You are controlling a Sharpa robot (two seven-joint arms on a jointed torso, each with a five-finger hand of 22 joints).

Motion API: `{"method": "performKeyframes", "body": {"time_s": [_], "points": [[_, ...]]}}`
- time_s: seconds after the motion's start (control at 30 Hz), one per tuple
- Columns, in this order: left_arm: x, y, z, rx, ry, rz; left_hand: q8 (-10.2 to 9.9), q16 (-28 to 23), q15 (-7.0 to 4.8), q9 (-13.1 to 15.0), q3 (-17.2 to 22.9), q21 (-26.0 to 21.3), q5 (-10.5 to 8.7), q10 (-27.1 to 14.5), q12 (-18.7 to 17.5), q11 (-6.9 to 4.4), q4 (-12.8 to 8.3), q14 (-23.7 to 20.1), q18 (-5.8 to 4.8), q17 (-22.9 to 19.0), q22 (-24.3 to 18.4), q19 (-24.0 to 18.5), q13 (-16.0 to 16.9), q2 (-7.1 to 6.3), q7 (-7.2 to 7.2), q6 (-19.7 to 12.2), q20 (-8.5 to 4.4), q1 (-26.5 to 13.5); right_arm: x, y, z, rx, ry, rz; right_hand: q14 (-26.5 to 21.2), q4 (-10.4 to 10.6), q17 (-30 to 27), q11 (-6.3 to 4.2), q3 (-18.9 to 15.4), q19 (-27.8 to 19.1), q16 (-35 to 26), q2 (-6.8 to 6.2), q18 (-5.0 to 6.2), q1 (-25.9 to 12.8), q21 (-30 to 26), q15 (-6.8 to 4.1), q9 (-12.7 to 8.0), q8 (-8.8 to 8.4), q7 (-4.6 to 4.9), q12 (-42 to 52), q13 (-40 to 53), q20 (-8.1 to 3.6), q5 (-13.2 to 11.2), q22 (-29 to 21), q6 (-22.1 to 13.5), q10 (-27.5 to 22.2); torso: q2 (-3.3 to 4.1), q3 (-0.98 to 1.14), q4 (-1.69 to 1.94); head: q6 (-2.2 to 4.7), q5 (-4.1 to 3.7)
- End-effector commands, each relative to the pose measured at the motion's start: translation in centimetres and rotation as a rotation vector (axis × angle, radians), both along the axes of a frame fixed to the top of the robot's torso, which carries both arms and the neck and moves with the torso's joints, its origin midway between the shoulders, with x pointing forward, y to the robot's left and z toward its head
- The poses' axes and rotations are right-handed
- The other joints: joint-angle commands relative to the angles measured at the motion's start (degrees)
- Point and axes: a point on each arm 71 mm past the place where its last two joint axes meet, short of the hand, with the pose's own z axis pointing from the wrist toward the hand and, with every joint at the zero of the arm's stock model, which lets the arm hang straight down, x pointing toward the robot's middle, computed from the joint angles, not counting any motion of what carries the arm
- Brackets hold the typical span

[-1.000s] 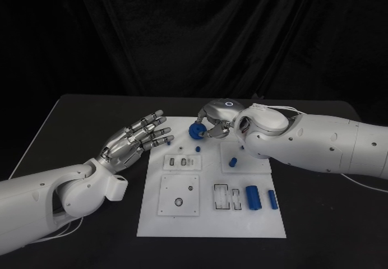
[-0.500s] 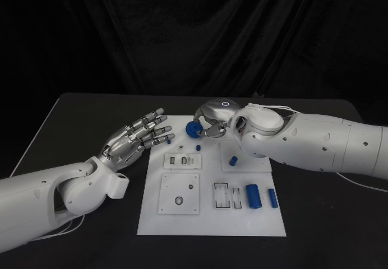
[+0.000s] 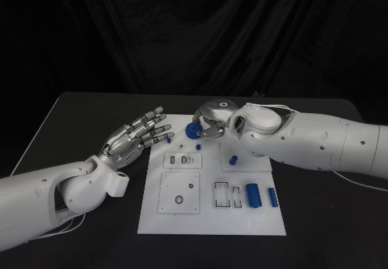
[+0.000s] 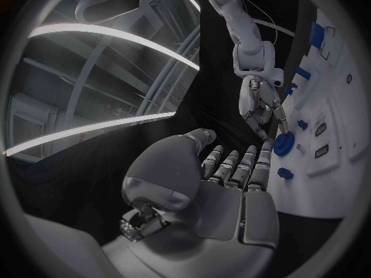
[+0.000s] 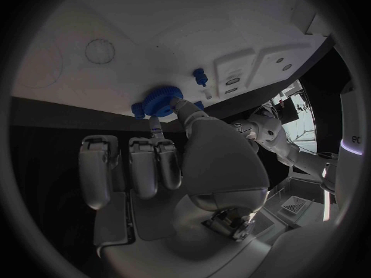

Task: Assemble the parts on the task board

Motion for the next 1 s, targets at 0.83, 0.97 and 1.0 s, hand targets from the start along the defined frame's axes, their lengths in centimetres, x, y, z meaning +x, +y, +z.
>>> {"method": "performKeyframes", "body": {"time_s": [0.83, 0.97, 1.0], "points": [[-0.1, 0.2, 0.6, -0.085, -0.07, 0.018, 0.0, 0.3, 0.38, 0.0, 0.5, -0.3, -0.13, 0.0, 0.2, 0.26, 0.1, -0.1, -0.62, 0.1, -0.1, -0.2, 0.0, -0.1, 0.48, 0.0, -0.05, -0.6, 0.2, -0.8, -1.2, -0.052, 0.074, -0.018, 6.0, 0.4, 15.1, 0.51, -0.2, 3.3, 0.1, 0.42, 0.28, -0.2, -0.6, 0.43, -2.8, -1.2, 0.3, 0.2, 15.1, 0.24, -1.6, 11.8, 2.1, 6.0, -0.04, -0.01, -0.06, -0.31, -0.06], [-0.1, 0.3, 0.6, -0.084, -0.069, 0.019, 0.0, 0.3, 0.38, 0.0, 0.5, -0.3, -0.13, 0.0, 0.2, 0.26, 0.1, -0.1, -0.62, 0.1, -0.1, -0.2, 0.0, -0.1, 0.48, 0.0, -0.05, -0.6, 0.3, -1.3, -1.3, -0.052, 0.073, -0.028, 6.0, 0.6, 15.1, 0.94, -0.3, 3.3, 0.1, 0.5, 0.24, -0.4, -0.6, 0.77, -2.8, -0.73, 0.32, 0.2, 15.1, 0.51, -1.7, 11.9, 3.8, 6.0, -0.03, -0.03, -0.04, -0.4, -0.06], [-0.1, 0.3, 0.5, -0.084, -0.069, 0.019, 0.0, 0.3, 0.38, 0.0, 0.5, -0.3, -0.13, 0.0, 0.2, 0.26, 0.1, -0.1, -0.62, 0.1, -0.1, -0.2, 0.0, -0.1, 0.48, 0.0, -0.05, -0.6, 0.4, -1.4, -1.3, -0.051, 0.073, -0.03, 6.0, 0.6, 15.1, 0.97, -0.3, 3.3, 0.1, 0.5, 0.25, -0.4, -0.6, 0.81, -2.8, -0.69, 0.33, 0.2, 15.1, 0.55, -1.7, 11.9, 4.0, 6.0, -0.03, -0.02, -0.03, -0.43, -0.06]]}}
